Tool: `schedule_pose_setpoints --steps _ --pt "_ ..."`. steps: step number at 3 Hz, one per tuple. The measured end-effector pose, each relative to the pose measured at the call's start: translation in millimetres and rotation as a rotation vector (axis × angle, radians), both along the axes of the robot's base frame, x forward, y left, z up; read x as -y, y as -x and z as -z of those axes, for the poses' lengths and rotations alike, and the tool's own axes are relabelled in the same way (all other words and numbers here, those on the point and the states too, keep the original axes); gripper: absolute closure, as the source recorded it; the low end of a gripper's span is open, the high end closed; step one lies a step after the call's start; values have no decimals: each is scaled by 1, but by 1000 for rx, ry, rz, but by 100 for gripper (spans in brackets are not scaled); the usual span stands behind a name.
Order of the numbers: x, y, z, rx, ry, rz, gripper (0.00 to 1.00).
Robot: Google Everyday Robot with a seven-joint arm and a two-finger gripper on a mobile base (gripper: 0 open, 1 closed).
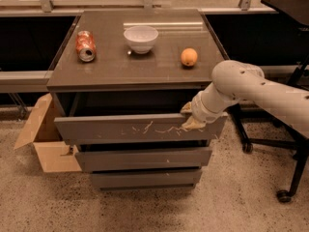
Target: Open top drawer
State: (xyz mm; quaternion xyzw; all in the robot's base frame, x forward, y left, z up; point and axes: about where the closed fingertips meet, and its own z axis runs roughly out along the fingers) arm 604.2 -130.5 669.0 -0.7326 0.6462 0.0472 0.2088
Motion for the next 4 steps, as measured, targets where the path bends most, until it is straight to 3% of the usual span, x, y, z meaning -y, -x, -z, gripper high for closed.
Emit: schedule_pose_setpoints --steps 1,2,4 --pt "0 2 -7 -2 -2 -3 96" --pt "0 2 -10 -2 -2 -3 100" --pt "0 2 -10 -2 -2 -3 58"
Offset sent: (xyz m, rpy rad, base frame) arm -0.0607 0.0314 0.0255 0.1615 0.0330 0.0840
